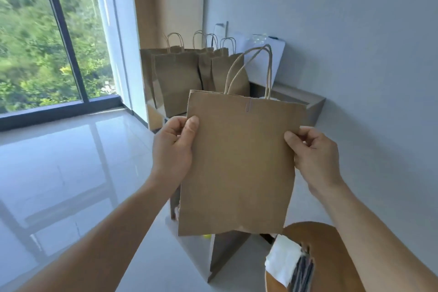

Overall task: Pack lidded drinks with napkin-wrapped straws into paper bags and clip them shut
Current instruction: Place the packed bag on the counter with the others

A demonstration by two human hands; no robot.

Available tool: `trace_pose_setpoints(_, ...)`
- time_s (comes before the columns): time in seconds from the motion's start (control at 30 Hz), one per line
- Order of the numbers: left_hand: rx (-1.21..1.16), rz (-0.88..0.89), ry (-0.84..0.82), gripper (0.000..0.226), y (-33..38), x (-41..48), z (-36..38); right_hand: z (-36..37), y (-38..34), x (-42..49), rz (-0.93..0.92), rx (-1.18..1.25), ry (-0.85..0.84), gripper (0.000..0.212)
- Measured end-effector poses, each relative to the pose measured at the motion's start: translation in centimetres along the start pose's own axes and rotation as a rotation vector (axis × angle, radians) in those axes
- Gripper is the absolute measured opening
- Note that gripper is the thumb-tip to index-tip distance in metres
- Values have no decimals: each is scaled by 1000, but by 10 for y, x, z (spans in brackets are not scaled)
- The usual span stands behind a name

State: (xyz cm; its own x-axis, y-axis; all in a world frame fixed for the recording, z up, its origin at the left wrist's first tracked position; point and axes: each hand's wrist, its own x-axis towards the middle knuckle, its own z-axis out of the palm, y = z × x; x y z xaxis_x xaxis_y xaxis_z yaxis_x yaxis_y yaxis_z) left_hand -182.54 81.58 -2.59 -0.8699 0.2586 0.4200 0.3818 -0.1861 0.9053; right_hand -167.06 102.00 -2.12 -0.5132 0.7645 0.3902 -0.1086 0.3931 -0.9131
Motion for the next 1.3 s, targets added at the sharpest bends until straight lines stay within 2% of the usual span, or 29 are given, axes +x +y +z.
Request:
trace_pose_setpoints(0.1,44,39,85,27,4,36,-25,42,-16,27,-25,39,-67,11)
trace_pose_setpoints(0.33,193,89,194,27,-11,129,-45,131,-25,121,-123,9,-150,13)
trace_pose_setpoints(0.5,283,103,249,23,-40,191,-40,187,-10,207,-86,-2,-248,22)
trace_pose_setpoints(0.67,340,77,281,18,-71,249,-26,237,6,287,-63,-34,-362,16)
trace_pose_setpoints(0.8,412,31,219,17,-99,287,-22,268,25,335,-21,-138,-404,24)
trace_pose_setpoints(0.87,435,8,191,19,-114,306,-19,282,36,355,-33,-212,-418,19)
trace_pose_setpoints(0.93,420,-10,154,18,-129,322,-16,294,46,375,-67,-298,-426,11)
trace_pose_setpoints(1.13,450,-35,58,25,-169,360,-8,317,66,418,-242,-624,-407,20)
trace_pose_setpoints(1.3,434,-4,-17,30,-185,382,-2,327,71,442,-324,-725,-354,20)
